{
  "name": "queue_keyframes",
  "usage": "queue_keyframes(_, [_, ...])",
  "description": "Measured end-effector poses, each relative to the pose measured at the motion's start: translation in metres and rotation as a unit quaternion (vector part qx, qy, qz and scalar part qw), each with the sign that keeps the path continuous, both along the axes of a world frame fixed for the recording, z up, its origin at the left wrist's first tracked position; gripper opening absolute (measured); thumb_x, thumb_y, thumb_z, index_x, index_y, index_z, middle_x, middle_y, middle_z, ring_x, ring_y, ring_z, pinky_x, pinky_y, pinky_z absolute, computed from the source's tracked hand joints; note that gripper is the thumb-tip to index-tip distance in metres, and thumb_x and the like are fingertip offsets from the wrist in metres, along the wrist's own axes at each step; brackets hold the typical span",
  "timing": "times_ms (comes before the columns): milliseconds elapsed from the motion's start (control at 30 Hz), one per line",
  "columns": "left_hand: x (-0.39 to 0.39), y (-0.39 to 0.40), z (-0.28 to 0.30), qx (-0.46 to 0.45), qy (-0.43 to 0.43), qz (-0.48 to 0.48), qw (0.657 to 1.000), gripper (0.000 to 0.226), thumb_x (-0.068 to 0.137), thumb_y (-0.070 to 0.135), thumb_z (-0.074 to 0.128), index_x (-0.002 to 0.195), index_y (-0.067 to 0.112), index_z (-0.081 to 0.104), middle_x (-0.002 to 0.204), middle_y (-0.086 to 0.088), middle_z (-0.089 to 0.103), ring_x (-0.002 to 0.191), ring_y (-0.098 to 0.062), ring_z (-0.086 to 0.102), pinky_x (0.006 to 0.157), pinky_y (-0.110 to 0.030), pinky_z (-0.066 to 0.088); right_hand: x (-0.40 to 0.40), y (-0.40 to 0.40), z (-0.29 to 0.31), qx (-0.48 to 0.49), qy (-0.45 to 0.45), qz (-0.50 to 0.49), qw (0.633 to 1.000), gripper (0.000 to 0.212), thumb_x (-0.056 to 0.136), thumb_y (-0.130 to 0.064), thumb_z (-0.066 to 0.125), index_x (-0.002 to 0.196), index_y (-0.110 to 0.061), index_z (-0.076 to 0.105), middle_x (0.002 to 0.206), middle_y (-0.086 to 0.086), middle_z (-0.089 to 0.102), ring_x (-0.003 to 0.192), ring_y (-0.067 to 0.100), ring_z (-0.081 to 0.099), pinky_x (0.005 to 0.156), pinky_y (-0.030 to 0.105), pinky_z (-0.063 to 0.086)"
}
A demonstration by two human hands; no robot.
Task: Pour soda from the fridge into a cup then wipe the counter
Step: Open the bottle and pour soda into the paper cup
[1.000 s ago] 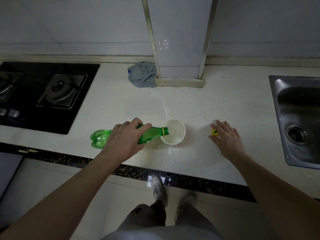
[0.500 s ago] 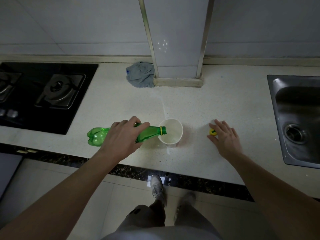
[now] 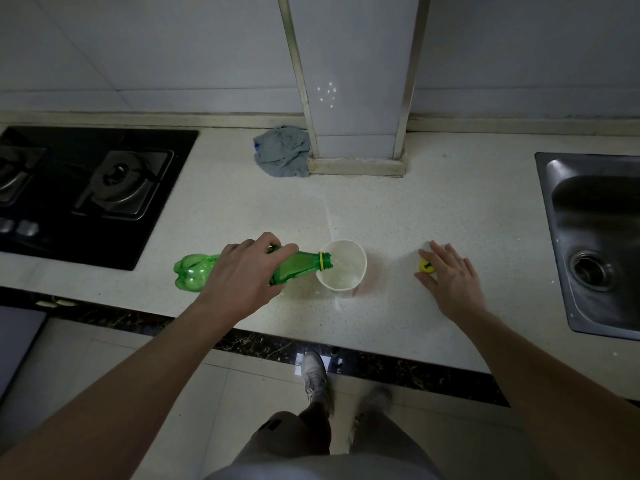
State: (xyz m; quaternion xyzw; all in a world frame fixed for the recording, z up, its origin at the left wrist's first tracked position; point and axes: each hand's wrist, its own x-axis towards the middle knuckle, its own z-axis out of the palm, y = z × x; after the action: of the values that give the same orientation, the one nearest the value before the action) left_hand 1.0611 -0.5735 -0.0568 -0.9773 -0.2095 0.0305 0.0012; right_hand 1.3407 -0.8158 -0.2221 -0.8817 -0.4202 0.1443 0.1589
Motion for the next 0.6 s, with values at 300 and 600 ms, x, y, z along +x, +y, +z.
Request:
queue_keyframes(300, [-0.0016,0.0028,-0.0009,0.001,0.001,0.005,1.000,0.068,0.069,0.031,0.087,0.128,0.030,0.053,0.115,-0.002,0.059,0.084,-0.026,0.063,0.077,-0.043,0.050,0.0001,-0.0005,-0.0014,0.008,-0.004,0.001,1.000,0.055,0.096,-0.049,0.045,0.146,-0.027,0.039,0.160,-0.001,0.026,0.149,0.020,0.014,0.120,0.048,0.014])
queue_keyframes(600, [-0.0017,0.0049,0.0008,0.011,0.004,-0.003,1.000,0.067,0.068,0.028,0.088,0.127,0.028,0.056,0.113,-0.002,0.059,0.083,-0.026,0.063,0.077,-0.044,0.050,0.0005,0.0001,-0.0013,0.004,-0.006,-0.006,1.000,0.055,0.095,-0.049,0.046,0.145,-0.028,0.041,0.159,-0.002,0.028,0.149,0.020,0.016,0.120,0.048,0.017])
